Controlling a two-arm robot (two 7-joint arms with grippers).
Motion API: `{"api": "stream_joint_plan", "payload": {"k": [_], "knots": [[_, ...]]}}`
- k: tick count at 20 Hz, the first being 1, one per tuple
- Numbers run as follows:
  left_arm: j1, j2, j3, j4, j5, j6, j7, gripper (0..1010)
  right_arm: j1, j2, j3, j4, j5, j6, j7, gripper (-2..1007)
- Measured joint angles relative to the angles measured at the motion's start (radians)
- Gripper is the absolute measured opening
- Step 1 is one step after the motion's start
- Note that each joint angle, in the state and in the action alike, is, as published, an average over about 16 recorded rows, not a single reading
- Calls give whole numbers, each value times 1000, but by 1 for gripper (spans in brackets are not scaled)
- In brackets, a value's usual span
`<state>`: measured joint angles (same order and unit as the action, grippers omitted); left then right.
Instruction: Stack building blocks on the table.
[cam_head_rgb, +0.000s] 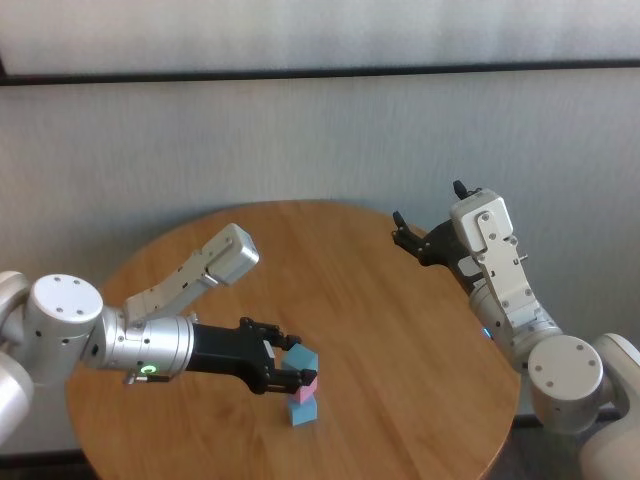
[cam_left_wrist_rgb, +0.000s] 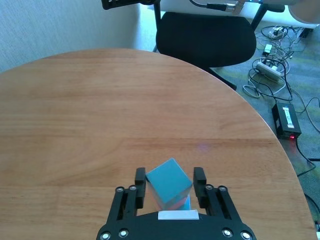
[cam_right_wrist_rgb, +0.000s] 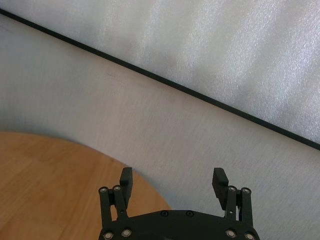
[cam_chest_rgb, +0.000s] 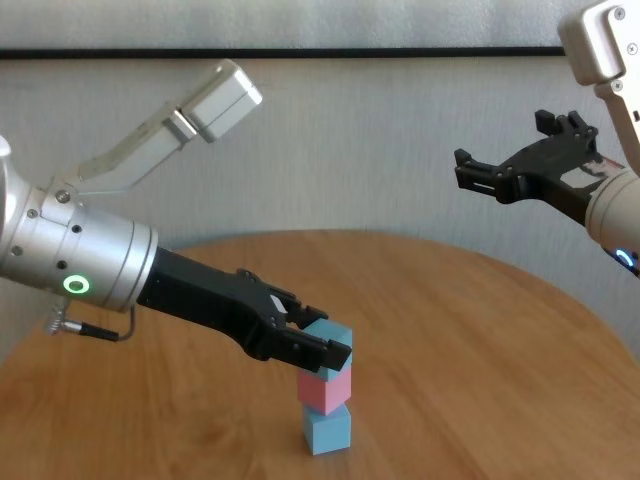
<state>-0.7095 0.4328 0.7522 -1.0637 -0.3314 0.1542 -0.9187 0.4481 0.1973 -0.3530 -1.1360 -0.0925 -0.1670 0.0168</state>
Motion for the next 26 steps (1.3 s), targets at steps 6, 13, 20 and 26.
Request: {"api": "stream_joint_plan", "payload": {"k": [6, 13, 20, 26], "knots": [[2, 1, -1, -2, -1, 0, 0, 797, 0, 0, 0, 0, 0, 0, 0, 1005], [10, 11, -1, -12, -14, -8, -5, 952, 0, 0, 0, 0, 0, 0, 0, 1005], [25, 38, -2, -30, -35, -22, -4, 1002, 0, 0, 0, 0, 0, 0, 0, 1005], [35, 70, -14, -31, -43, -40, 26, 1002, 0, 0, 0, 0, 0, 0, 0, 1005]]}}
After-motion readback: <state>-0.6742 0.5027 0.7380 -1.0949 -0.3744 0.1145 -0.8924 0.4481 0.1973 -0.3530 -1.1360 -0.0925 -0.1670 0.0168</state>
